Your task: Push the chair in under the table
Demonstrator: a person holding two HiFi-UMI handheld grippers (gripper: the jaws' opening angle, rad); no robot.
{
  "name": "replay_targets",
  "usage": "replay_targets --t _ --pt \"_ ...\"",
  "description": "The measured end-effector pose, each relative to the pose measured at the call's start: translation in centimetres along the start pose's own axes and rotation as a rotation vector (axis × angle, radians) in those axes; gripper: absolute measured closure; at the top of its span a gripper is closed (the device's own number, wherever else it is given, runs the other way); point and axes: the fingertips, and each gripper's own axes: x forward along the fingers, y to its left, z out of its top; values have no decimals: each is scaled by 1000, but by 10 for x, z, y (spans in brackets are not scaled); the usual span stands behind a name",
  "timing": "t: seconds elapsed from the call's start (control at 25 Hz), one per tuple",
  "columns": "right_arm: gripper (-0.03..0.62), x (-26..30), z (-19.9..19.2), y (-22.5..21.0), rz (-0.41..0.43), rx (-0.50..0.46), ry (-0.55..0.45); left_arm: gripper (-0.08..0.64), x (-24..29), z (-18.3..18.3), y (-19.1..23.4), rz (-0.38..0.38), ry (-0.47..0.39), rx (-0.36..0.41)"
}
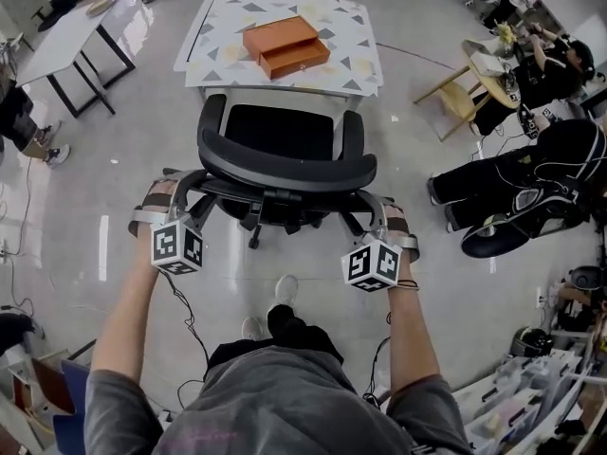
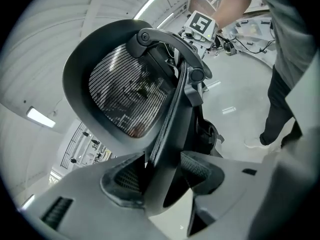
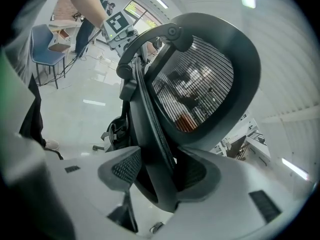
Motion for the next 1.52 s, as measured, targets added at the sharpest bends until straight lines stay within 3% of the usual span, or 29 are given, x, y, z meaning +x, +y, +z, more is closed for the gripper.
replay_targets --t 0.52,0.8,1.52 --pt "368 38 -4 -38 -4 -31 -52 339 38 2 30 22 34 -16" --pt "374 56 20 -41 -16 -47 -79 333 55 -23 57 16 75 -22" --pt "385 96 74 -40 -19 9 -3 299 95 -78 117 17 95 -26"
